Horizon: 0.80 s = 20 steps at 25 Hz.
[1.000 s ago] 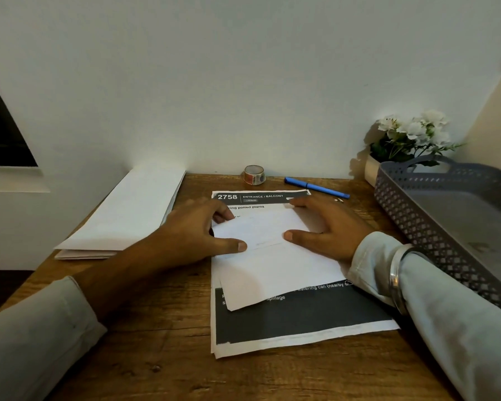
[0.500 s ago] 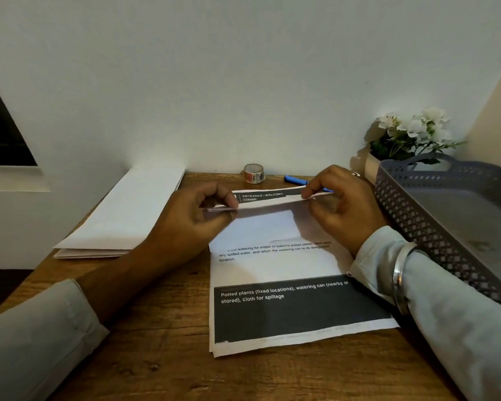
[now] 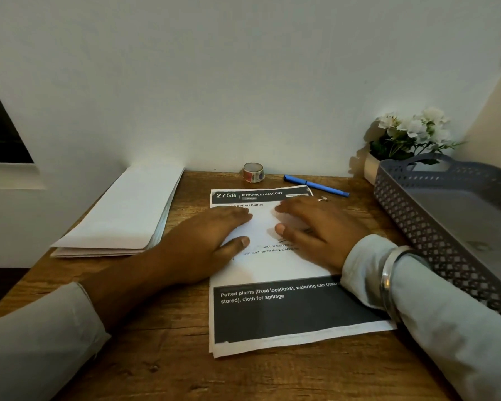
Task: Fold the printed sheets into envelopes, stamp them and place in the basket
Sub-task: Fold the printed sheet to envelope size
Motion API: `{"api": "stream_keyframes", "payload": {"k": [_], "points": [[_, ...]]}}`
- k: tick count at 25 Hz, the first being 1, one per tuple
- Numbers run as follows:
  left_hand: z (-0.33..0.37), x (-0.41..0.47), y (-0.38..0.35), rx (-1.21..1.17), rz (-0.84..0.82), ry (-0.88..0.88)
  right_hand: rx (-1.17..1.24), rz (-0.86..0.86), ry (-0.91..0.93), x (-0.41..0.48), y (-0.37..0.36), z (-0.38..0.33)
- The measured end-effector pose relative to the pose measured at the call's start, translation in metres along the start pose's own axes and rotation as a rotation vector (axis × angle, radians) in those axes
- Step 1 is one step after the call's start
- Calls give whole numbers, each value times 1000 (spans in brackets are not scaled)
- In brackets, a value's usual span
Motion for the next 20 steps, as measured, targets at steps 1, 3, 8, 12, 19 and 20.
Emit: {"api": "stream_keyframes", "payload": {"k": [1, 3, 8, 12, 19, 20], "points": [[-1, 0, -4, 53, -20, 5, -20, -28, 38, 1, -6, -11], [0, 1, -9, 113, -40, 2, -71, -86, 128, 4, -17, -34], [1, -2, -8, 197, -79, 43, -150, -167, -2, 12, -20, -12], [5, -3, -8, 296, -62, 72, -168, -177, -85, 14, -21, 8], [24, 30, -18, 284, -112, 19, -160, -195, -115, 13, -22, 6], [20, 26, -17, 294, -115, 32, -161, -196, -112, 13, -21, 6]]}}
Point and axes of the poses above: each hand's wrist, its own x-axis towards the middle knuckle, its own y-axis out of the back of the hand, z = x × y, the point moved 8 cm from there along x, towards the middle knuckle, and after that the axes turned 13 degrees about -x, right-handed, at the moved point
